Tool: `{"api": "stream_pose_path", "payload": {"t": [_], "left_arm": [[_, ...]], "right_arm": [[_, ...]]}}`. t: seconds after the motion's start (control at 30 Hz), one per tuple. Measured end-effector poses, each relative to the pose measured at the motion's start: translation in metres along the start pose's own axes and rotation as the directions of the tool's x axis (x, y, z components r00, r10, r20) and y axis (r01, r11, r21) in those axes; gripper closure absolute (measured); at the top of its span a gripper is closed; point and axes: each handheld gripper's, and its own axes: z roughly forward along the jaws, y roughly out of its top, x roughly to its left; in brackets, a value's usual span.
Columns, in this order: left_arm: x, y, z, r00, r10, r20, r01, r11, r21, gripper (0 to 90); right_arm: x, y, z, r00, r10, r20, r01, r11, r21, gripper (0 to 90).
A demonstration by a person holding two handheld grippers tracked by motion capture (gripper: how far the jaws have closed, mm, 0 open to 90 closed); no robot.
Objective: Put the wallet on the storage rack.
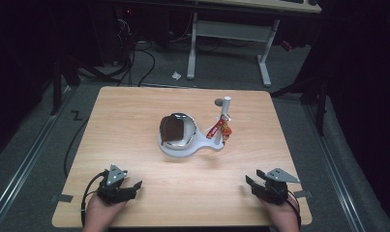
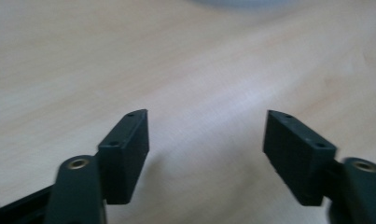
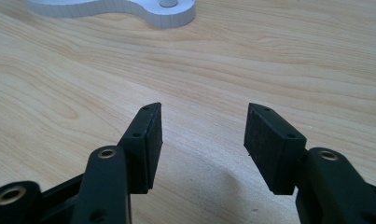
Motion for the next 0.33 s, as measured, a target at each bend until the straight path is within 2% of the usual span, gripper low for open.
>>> {"api": "stream_pose_path", "payload": {"t": [0.13, 0.2, 0.33], "left_arm": [[0.0055, 0.0002, 0.0021, 0.9980, -0.031, 0.054, 0.031, 0.9995, 0.003, 28.1], [0.0071, 0.0006, 0.0019, 0.9983, -0.021, 0.055, 0.021, 0.9998, 0.001, 28.1], [0.0108, -0.0005, 0.0041, 0.9963, -0.045, 0.073, 0.045, 0.9990, 0.004, 28.1]], "right_arm": [[0.0015, 0.0005, 0.0025, 0.9994, -0.003, 0.034, 0.002, 1.000, 0.006, 45.6], [0.0024, 0.0007, 0.0036, 0.9992, 0.002, 0.041, -0.003, 1.000, 0.010, 43.9], [0.0052, 0.0012, 0.0040, 0.9983, -0.018, 0.056, 0.018, 1.000, 0.011, 42.3]]}}
